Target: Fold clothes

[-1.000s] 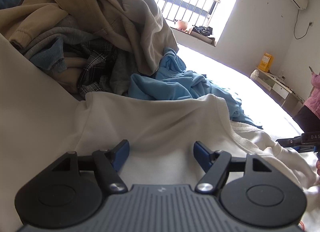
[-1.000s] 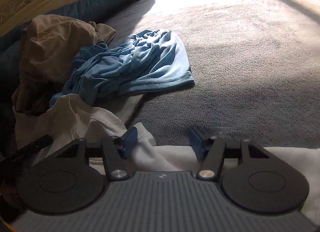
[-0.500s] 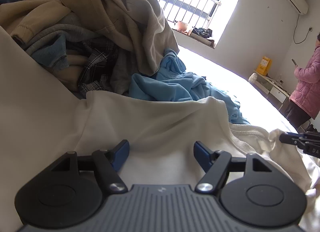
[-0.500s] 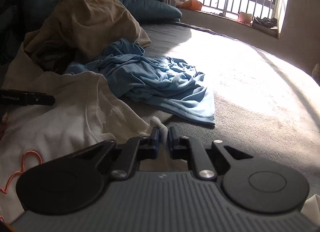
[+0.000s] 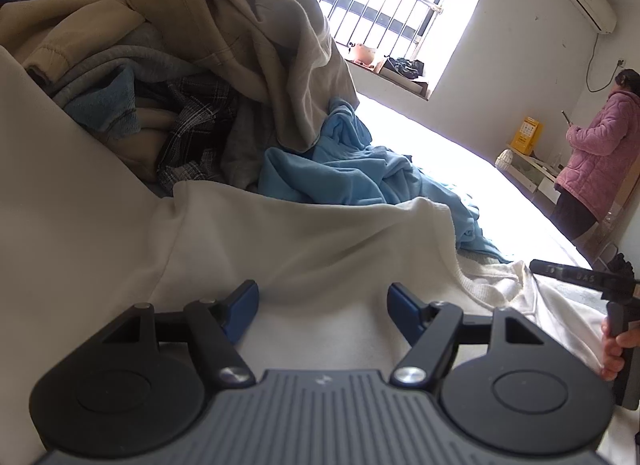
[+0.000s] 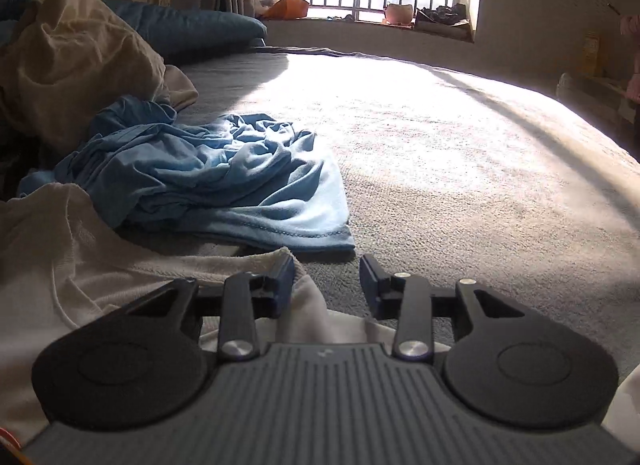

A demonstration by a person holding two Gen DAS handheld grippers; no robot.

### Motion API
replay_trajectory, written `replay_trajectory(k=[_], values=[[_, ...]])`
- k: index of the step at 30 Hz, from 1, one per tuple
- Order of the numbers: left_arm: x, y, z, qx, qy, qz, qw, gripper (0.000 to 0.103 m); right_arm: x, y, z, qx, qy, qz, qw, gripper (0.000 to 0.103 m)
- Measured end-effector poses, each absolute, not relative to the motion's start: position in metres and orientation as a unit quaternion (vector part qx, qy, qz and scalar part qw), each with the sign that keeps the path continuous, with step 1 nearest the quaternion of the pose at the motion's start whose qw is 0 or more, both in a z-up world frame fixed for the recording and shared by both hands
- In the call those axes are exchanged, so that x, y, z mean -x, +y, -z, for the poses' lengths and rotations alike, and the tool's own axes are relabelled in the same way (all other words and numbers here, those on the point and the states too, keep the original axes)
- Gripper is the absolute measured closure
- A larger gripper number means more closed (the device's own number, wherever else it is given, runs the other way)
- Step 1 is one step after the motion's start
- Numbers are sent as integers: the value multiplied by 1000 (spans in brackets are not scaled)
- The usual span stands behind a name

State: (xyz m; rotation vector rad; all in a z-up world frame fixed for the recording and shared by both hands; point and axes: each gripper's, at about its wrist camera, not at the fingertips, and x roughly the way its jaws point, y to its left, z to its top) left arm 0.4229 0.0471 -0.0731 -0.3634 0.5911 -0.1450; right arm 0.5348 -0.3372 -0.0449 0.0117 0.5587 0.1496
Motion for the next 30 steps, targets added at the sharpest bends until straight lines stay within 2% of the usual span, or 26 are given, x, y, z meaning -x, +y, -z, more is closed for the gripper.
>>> replay_trajectory(k=[4, 9, 11, 14, 18, 19, 25, 30], values=[[-423, 49, 74, 184, 289, 73, 937, 31, -484, -408, -12, -86, 223, -5, 971, 62], [-424, 50, 71, 192, 289, 71, 935, 31, -372, -502, -78, -150, 220, 59, 962, 62], [-420, 47, 63, 183, 283, 62, 940, 31, -331, -530, -93, -171, 224, 92, 955, 59], [-406, 33, 39, 140, 259, 54, 954, 31, -292, -566, -93, -226, 244, 129, 934, 54], [-379, 8, 12, 115, 263, 89, 954, 31, -291, -578, -52, -281, 298, 149, 900, 54], [-371, 2, 10, 109, 269, 101, 952, 31, -296, -573, -41, -269, 314, 150, 898, 54], [-331, -33, 27, 81, 306, 166, 934, 31, -340, -535, 2, -15, 388, 174, 905, 53], [-325, -44, 56, 61, 310, 170, 933, 31, -388, -543, 25, 74, 429, 180, 882, 54]])
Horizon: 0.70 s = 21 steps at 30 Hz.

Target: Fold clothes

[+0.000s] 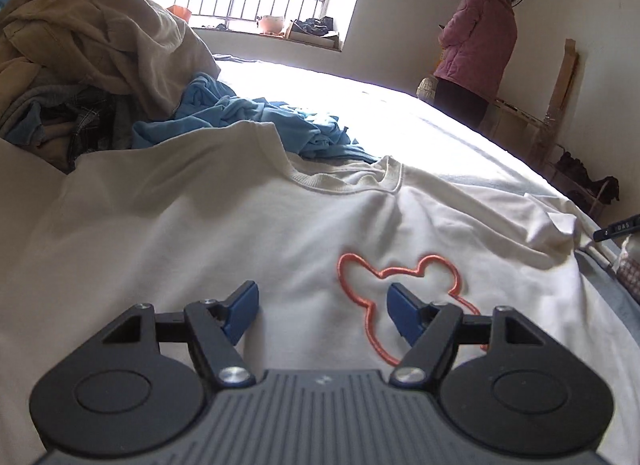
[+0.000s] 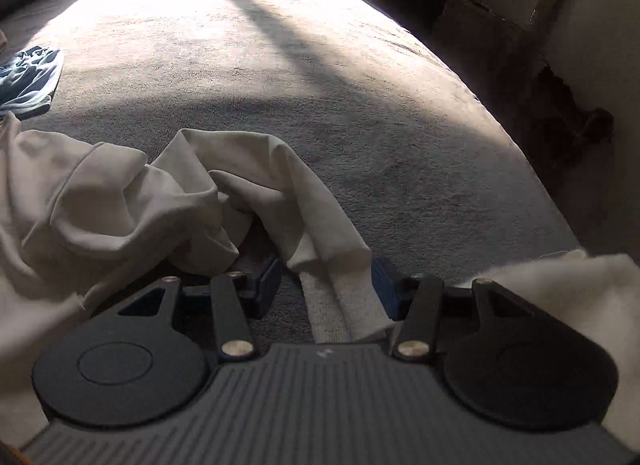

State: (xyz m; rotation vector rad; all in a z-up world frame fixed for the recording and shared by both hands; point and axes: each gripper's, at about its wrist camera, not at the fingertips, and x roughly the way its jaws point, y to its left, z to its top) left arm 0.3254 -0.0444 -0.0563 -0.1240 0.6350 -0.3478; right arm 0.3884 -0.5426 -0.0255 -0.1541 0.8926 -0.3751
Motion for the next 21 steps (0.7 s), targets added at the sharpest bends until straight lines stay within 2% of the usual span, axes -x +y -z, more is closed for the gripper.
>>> replay_trajectory(k=[4, 6, 7, 8, 9, 12, 16, 21], values=[[-323, -42, 62, 68, 303, 175, 934, 29, -427, -561, 50, 110, 475, 191, 852, 55], [-323, -41, 63, 73, 302, 176, 934, 29, -436, -567, 60, 110, 494, 195, 840, 60], [-323, -41, 63, 73, 302, 176, 934, 29, -439, -568, 63, 110, 499, 197, 837, 64], [-323, -43, 62, 70, 301, 175, 935, 29, -440, -569, 62, 109, 500, 197, 837, 83], [-322, -44, 62, 66, 300, 174, 936, 29, -439, -568, 58, 112, 495, 203, 838, 89], [-321, -48, 62, 53, 297, 172, 938, 27, -429, -568, 33, 117, 462, 220, 851, 92], [-321, -48, 62, 51, 297, 172, 938, 27, -400, -575, -41, 112, 378, 258, 882, 92], [-321, -48, 62, 51, 298, 171, 938, 27, -388, -603, -107, 136, 347, 318, 872, 92]])
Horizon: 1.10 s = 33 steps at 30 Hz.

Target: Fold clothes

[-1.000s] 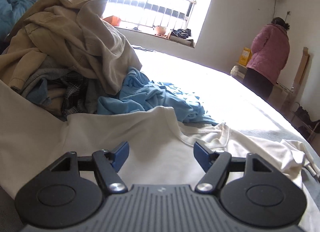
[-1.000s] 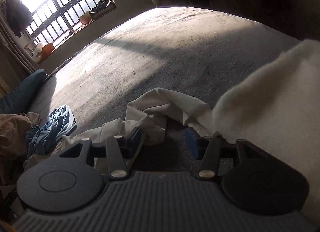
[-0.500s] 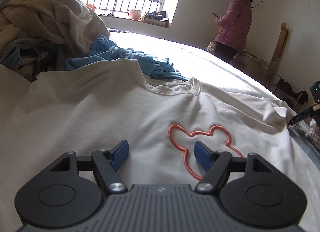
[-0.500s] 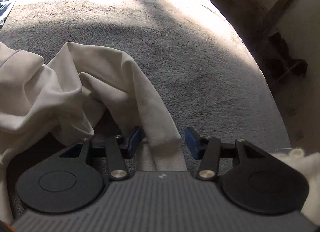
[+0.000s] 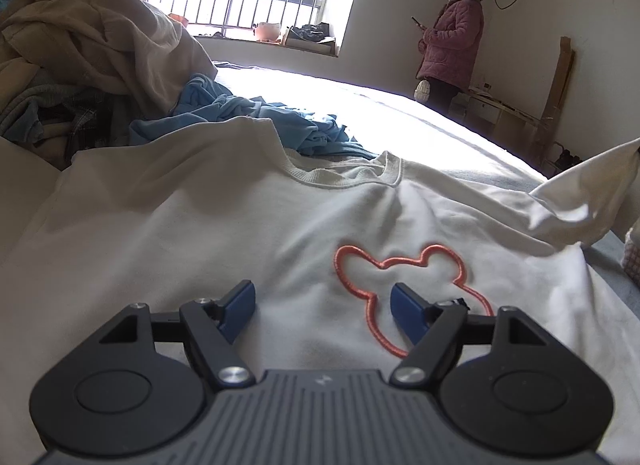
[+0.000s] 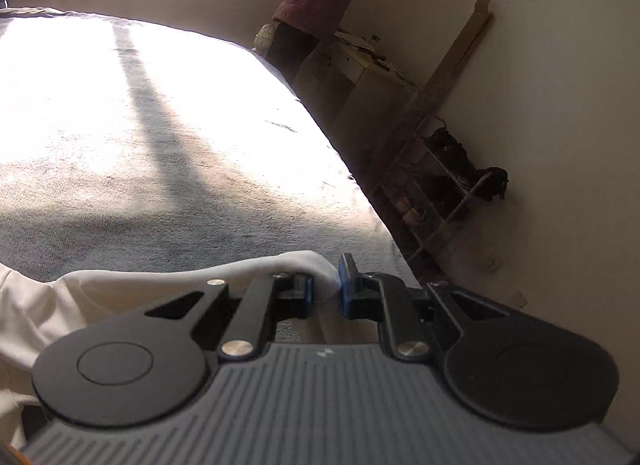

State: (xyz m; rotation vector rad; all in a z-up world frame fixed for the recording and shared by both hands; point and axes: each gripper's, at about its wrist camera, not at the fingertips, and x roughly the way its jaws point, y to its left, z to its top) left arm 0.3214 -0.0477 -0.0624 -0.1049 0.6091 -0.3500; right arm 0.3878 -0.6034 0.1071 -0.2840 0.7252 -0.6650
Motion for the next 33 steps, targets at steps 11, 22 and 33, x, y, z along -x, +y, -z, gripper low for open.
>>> replay_trajectory(k=[11, 22, 33], values=[[-321, -48, 63, 49, 298, 169, 938, 27, -355, -596, -152, 144, 379, 295, 865, 92], [-322, -36, 63, 85, 295, 181, 934, 27, -351, -407, -212, 189, 414, 59, 889, 92], [-325, -24, 65, 128, 292, 197, 927, 27, -370, -203, -167, 148, 449, -177, 863, 57]])
